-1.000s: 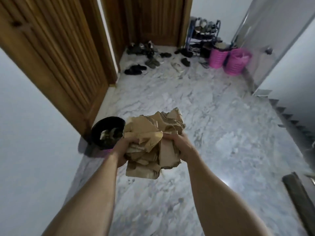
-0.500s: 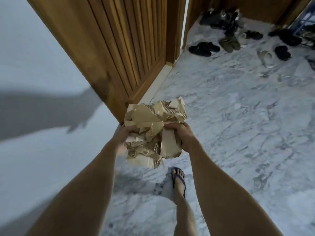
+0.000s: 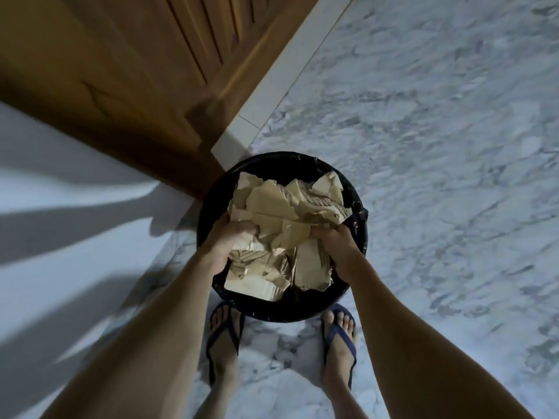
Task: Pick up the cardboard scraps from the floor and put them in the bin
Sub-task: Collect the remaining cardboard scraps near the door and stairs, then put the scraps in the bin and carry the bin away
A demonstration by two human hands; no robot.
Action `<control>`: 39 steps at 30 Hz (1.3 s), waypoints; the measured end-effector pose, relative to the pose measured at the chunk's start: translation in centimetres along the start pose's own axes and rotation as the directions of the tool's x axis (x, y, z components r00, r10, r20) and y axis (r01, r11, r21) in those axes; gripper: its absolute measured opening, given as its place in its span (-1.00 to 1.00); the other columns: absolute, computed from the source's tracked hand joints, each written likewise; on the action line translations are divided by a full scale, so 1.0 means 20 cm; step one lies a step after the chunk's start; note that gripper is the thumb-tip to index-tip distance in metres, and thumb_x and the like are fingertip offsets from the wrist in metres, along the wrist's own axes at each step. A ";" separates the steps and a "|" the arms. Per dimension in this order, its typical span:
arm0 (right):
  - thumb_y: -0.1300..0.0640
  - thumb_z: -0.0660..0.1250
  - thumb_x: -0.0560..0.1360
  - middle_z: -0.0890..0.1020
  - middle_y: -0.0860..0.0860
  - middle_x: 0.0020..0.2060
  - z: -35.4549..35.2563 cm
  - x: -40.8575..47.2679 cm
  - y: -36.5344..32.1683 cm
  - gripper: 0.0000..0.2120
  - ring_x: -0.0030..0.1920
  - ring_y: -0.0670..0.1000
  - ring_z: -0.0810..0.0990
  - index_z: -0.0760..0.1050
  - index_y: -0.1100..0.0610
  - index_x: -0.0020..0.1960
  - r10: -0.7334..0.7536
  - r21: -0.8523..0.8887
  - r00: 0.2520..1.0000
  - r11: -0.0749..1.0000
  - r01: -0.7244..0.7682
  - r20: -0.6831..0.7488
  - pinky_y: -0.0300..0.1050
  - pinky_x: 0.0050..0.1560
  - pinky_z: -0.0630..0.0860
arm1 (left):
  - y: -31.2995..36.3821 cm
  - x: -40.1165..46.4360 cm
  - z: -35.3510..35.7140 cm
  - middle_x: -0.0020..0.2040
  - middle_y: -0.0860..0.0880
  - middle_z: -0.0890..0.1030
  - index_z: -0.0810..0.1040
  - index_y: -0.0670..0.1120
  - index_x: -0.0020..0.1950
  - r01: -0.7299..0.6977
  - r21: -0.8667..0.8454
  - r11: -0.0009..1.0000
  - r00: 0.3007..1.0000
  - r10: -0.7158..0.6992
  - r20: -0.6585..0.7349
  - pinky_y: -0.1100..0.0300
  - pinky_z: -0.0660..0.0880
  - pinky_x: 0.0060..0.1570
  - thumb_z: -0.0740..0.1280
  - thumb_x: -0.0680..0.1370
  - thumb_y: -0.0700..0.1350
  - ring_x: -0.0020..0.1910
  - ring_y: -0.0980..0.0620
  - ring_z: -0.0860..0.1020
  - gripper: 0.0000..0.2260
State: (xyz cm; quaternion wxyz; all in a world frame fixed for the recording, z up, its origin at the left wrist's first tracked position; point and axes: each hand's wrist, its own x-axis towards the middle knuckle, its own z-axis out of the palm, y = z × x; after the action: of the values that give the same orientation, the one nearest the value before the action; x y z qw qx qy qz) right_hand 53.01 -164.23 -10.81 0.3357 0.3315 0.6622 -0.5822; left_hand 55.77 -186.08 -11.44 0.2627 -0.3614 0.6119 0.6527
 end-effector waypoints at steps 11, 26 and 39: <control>-0.32 0.60 -0.19 0.67 0.02 0.12 -0.06 0.28 0.25 0.14 0.16 0.11 0.63 0.49 0.05 0.34 0.086 -0.335 0.994 0.936 -0.105 -0.070 0.09 0.17 0.59 | -0.04 0.00 0.02 0.38 -0.13 0.50 0.19 -0.08 0.54 0.106 0.599 0.794 0.964 0.067 -0.258 -0.09 0.46 0.33 0.61 0.19 0.24 0.34 -0.17 0.50 0.06; 0.22 0.24 0.52 0.57 0.22 0.19 -0.22 -0.19 -0.19 -0.62 0.22 0.25 0.53 0.39 0.23 0.33 0.004 -0.644 0.969 0.747 -0.166 -0.246 0.00 0.09 0.48 | 0.12 -0.24 -0.19 0.09 -0.22 0.69 0.60 -0.16 0.24 0.284 0.643 0.711 0.900 0.034 -0.436 0.00 0.59 0.06 0.43 0.48 -0.16 0.07 -0.22 0.65 -0.67; 0.21 0.31 0.39 0.68 0.17 -0.04 -0.52 -0.41 -0.11 -0.80 -0.06 0.22 0.69 0.56 0.02 -0.01 0.051 -0.336 0.926 0.923 -0.186 -0.374 0.17 -0.04 0.67 | 0.24 -0.47 -0.16 0.09 -0.25 0.66 0.55 -0.30 0.26 0.173 0.575 0.800 0.943 0.033 -0.330 -0.17 0.63 0.04 0.48 0.46 -0.27 0.03 -0.25 0.67 -0.62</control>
State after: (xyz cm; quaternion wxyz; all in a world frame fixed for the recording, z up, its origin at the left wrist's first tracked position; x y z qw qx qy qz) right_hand 55.18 -154.44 -1.85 0.3001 0.4038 0.7870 -0.3570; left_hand 58.10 -188.89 -0.92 0.2831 -0.3852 0.8062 0.3486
